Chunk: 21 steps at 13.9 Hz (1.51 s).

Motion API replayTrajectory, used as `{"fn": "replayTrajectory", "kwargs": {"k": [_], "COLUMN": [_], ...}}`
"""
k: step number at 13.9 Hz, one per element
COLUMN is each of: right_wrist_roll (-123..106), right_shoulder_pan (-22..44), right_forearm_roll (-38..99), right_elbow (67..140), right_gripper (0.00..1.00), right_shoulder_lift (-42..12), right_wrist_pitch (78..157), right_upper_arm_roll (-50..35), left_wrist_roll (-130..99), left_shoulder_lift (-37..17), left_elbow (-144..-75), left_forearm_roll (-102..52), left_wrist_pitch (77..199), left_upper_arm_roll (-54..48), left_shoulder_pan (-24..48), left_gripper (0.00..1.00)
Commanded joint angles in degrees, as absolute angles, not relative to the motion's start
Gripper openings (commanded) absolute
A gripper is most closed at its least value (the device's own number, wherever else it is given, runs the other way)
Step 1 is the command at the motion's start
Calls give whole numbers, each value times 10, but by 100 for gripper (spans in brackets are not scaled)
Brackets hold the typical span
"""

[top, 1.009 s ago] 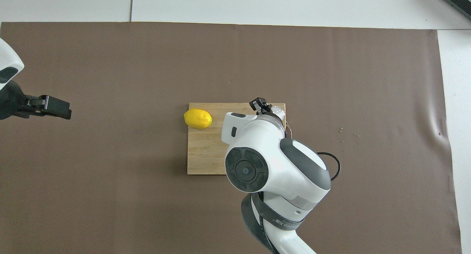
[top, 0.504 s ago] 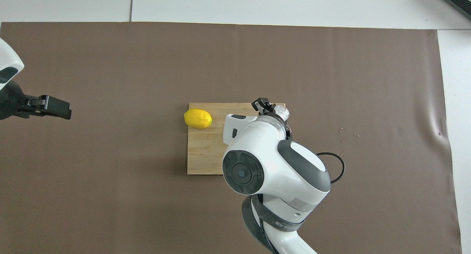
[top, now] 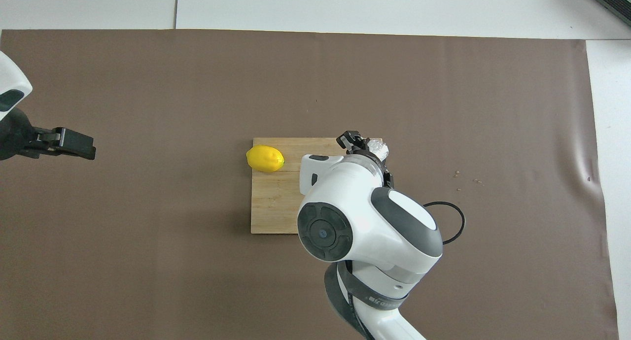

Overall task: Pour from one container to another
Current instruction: 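Tilt the white cup over the metal cup to pour, then turn the white cup upright and carry it back off the board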

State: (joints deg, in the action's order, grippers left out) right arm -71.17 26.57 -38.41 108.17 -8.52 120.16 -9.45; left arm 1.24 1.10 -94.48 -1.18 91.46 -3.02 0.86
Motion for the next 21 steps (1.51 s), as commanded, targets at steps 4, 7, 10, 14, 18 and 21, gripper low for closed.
{"fn": "replayTrajectory", "kwargs": {"k": [4,7,10,14,18,21], "right_wrist_roll": [-720,-718,-715,-702,-688,-683], "right_shoulder_pan": [257,257,253,229,192,163], "right_forearm_roll": [-389,-339,-293,-249,-158,-130], "right_elbow": [1090,1082,1082,1080,1078,1079], "right_gripper": [8,8,8,8,8,8], "right_shoulder_lift": [-76,-79,-80,-80,-80,-80], "right_wrist_pitch": [1191,1187,1187,1195,1200,1201], "right_upper_arm_roll": [-101,-101,-100,-100,-100,-100], "left_wrist_roll": [13,13,13,13,13,13], "left_shoulder_lift": [20,20,21,20,21,21], "left_elbow": [-950,-951,-950,-951,-950,-950], "left_forearm_roll": [-15,-15,-15,-15,-15,-15], "left_wrist_pitch": [908,908,907,908,908,908], "left_upper_arm_roll": [-32,-32,-32,-32,-32,-32], "left_shoulder_pan": [4,4,4,4,4,4], "left_gripper": [100,100,100,100,100,100]}}
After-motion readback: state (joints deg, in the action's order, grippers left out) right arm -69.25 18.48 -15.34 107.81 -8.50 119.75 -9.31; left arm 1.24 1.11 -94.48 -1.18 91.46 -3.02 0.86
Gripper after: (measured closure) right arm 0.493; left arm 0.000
